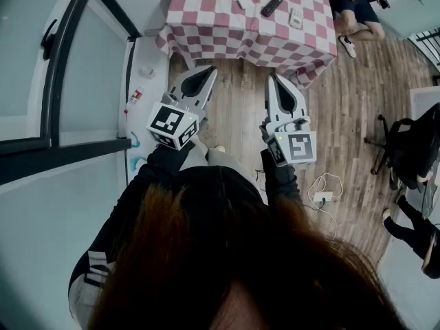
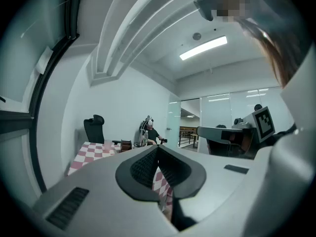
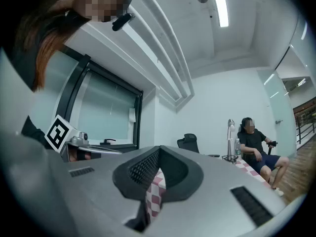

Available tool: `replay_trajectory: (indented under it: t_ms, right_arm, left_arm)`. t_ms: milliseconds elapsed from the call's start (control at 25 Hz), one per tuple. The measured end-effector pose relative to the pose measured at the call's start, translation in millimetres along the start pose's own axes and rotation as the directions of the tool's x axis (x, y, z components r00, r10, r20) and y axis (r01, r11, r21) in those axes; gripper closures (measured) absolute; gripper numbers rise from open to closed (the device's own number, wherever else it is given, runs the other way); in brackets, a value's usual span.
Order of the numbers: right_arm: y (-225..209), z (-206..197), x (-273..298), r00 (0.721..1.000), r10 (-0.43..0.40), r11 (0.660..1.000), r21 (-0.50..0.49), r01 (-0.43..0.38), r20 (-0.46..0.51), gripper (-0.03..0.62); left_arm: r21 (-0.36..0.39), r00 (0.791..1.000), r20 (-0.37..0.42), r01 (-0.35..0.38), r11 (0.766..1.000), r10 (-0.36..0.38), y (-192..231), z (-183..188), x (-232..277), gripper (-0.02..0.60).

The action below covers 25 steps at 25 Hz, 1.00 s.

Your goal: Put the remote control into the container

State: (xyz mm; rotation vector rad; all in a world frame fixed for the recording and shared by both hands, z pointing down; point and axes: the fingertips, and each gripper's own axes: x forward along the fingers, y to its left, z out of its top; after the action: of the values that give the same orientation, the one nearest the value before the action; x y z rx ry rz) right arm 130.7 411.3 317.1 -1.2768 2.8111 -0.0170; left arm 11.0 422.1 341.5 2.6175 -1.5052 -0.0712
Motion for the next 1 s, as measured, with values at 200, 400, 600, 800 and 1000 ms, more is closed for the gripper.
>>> replay_trajectory:
  t_ms: [200,400,600,800,1000]
  right_arm:
    - [-5.9,1.5,2.0,1.000,-0.002,1.000,-0.014,0.003,0.018,0.577]
    - [-10.4,1.2,2.8,1.000,0.022,0.999,-0.048,-0.021,0.021,0.577]
    - [-20.8,9.3,4.4,0.999,-0.001,0.999,0.044,-0.001,0.049,0.577]
    - [-32.3,0.6,1.6,0.999,0.018,1.000,0.005,-0.018,0.048,0.577]
    - [-46.2,-2.1,11.0,0.999,0.011,1.000,0.010,-0.012,0.045,0.577]
  left_arm:
    - [0.024,0.999,0.008,-0.035,0.999,0.035,9.3,-3.8,5.8,0.572]
    - [0.027,0.999,0.011,-0.039,0.999,0.039,8.9,-1.8,12.7,0.572]
    - [0.029,0.999,0.015,-0.041,0.999,0.040,8.0,0.0,22.1,0.572]
    - [0.028,0.999,0.014,-0.034,0.999,0.034,8.4,-0.2,29.0,0.572]
    - [0.007,0.999,0.014,-0.040,0.999,0.039,22.2,-2.8,46.0,0.572]
